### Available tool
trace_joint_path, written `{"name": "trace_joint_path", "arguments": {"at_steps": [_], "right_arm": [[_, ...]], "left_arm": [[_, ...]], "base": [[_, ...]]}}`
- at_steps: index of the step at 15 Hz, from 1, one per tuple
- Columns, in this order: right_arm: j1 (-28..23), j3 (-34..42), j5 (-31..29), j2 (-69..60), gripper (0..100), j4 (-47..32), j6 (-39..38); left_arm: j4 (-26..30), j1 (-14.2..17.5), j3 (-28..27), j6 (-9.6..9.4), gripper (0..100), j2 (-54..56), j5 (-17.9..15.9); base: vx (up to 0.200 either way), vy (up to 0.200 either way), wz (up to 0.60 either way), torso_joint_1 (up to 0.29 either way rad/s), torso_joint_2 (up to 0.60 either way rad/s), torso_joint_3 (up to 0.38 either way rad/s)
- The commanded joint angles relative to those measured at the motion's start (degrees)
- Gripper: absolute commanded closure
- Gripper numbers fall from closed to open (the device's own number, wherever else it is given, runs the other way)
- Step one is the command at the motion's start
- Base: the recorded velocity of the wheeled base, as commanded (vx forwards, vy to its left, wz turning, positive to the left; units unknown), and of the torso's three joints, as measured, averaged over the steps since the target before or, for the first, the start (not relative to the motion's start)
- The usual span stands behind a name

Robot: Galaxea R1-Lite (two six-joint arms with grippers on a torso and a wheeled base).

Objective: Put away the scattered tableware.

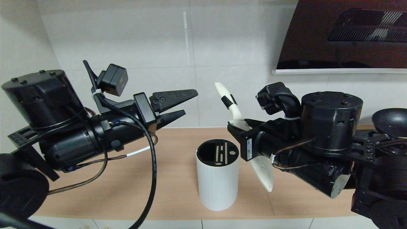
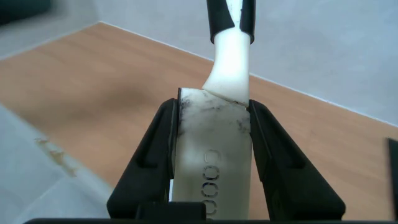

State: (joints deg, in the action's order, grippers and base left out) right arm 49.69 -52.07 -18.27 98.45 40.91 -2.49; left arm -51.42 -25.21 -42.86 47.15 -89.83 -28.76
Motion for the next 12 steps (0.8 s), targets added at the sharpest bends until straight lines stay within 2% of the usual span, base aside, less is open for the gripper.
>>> {"name": "trace_joint_path", "arguments": {"at_steps": [1, 2, 4, 5, 6, 7, 9, 12], "right_arm": [[1.2, -0.1, 0.0, -0.8, 100, -0.1, -0.2], [3.8, 0.0, -0.1, -1.5, 100, -0.3, -1.2], [4.9, 0.1, -0.2, -1.5, 100, -0.3, -1.6], [5.2, 0.1, -0.2, -1.4, 100, -0.3, -1.8], [6.1, 0.2, -0.1, -1.2, 100, -0.3, -3.0], [7.3, 0.7, -0.1, -1.2, 100, -0.4, -3.4], [7.9, 0.7, -0.1, -0.7, 100, -0.3, -3.4], [8.0, 1.2, -0.1, -0.3, 100, -0.2, -3.6]], "left_arm": [[-1.0, -1.2, 0.0, -0.04, 0, -2.3, 0.1], [-9.2, -2.6, 1.7, -0.66, 0, -6.5, 0.7], [-14.4, -3.8, 2.9, -1.98, 0, -8.9, 2.7], [-14.7, -4.4, 3.0, -2.50, 0, -9.1, 3.3], [-14.7, -5.9, 3.2, -4.79, 0, -9.8, 5.0], [-14.8, -6.8, 3.2, -5.84, 0, -10.2, 6.3], [-14.8, -7.9, 3.2, -6.28, 0, -10.3, 7.6], [-16.2, -8.0, 3.8, -6.55, 0, -10.3, 7.6]], "base": [[0.000, 0.000, 0.00, 0.000, 0.00, 0.000], [0.000, 0.000, 0.00, 0.000, 0.00, 0.000], [0.000, 0.000, 0.00, 0.000, 0.00, 0.000], [0.000, 0.000, 0.00, 0.000, 0.00, 0.000], [0.000, 0.000, 0.00, 0.000, 0.00, 0.000], [0.000, 0.000, 0.00, 0.000, 0.00, 0.000], [0.000, 0.000, 0.00, 0.000, 0.00, 0.000], [0.000, 0.000, 0.00, 0.000, 0.00, 0.000]]}}
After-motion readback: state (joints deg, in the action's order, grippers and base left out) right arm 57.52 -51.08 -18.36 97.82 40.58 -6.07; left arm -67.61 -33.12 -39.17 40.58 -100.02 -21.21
